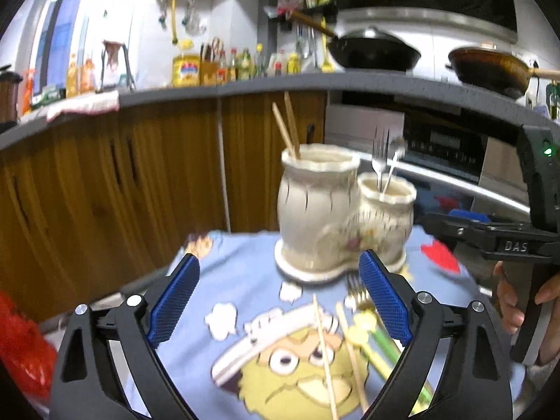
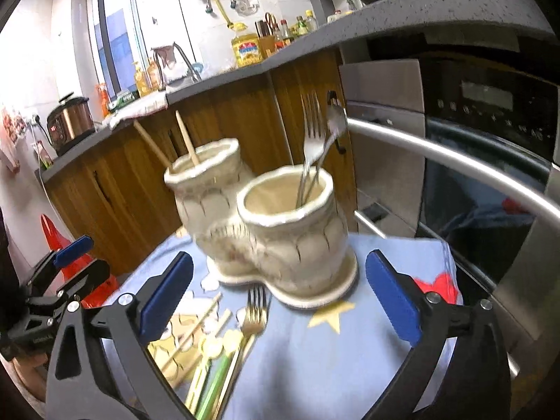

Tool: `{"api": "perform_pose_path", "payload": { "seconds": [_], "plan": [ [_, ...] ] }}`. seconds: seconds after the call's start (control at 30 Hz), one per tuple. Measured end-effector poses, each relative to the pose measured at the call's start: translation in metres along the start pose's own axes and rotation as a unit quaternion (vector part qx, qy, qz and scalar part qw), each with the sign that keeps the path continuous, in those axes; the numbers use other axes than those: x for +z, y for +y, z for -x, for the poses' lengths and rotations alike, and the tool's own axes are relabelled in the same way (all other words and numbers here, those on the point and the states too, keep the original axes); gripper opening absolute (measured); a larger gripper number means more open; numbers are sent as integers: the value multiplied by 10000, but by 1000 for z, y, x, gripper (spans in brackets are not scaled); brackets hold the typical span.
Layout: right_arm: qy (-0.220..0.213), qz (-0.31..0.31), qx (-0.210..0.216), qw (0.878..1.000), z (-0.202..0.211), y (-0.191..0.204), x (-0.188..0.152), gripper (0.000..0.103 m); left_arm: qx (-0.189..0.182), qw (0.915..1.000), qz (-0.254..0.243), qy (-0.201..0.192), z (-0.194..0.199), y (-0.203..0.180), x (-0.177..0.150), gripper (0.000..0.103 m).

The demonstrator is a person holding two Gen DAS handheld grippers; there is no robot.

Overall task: Organize utensils
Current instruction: 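Withdraw both tools from the holder back over the remaining utensils, then grasp a wooden chopstick with left tool while right tool grasps the gold fork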

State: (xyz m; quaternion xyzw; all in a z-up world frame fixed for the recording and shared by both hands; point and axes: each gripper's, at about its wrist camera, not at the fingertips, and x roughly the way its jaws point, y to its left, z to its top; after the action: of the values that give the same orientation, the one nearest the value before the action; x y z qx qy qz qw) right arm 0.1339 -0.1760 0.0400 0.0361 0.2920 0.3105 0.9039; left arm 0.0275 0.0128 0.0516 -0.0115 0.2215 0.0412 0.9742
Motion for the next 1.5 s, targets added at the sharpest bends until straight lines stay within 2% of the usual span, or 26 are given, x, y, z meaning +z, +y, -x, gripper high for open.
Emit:
{"api": "perform_pose_path", "payload": {
  "seconds": [0.17, 0.4, 0.63, 0.7, 0.8, 0.87, 0.9, 0.97, 1.03, 1.07, 1.13, 1.33, 1.37, 1.5],
  "plan": [
    [435, -16, -34, 9990, -1, -3, -23, 98, -19, 9982, -159, 575, -13, -4, -19, 94],
    [987, 193, 11, 9949, -13, 3, -42, 97, -93, 9877, -140, 1554, -42, -5, -43, 93],
    [1122, 495, 61, 9924, -18, 12, -48, 97, -185, 9805, -379, 1921, -50, -14, -53, 91],
    [1200, 579, 68, 9911, -21, 13, -49, 96, -226, 9791, -483, 1962, -51, -18, -55, 86],
    [1356, 657, 157, 9885, -25, 19, -53, 84, -306, 9778, -502, 2013, -53, -20, -58, 78],
    [1457, 715, 244, 9864, -28, 23, -56, 69, -414, 9767, -497, 2045, -54, -21, -61, 68],
    [1498, 743, 268, 9856, -29, 25, -57, 65, -452, 9759, -506, 2073, -55, -22, -62, 60],
    [1562, 772, 397, 9839, -31, 31, -59, 52, -480, 9762, -560, 2041, -54, -25, -63, 55],
    [1595, 774, 466, 9831, -34, 34, -59, 42, -553, 9760, -604, 2017, -53, -27, -64, 42],
    [1603, 775, 472, 9829, -35, 35, -60, 34, -576, 9759, -639, 2004, -53, -28, -64, 38],
    [1640, 792, 467, 9822, -39, 37, -61, 27, -578, 9761, -700, 1977, -52, -29, -64, 32],
    [1726, 679, 471, 9815, -49, 38, -59, 18, -581, 9767, -722, 1937, -55, -30, -63, 25],
    [1732, 677, 460, 9815, -50, 38, -59, 11, -575, 9767, -739, 1933, -55, -30, -63, 25],
    [1762, 610, 499, 9812, -51, 37, -59, 9, -556, 9768, -786, 1914, -55, -31, -63, 11]
  ]
}}
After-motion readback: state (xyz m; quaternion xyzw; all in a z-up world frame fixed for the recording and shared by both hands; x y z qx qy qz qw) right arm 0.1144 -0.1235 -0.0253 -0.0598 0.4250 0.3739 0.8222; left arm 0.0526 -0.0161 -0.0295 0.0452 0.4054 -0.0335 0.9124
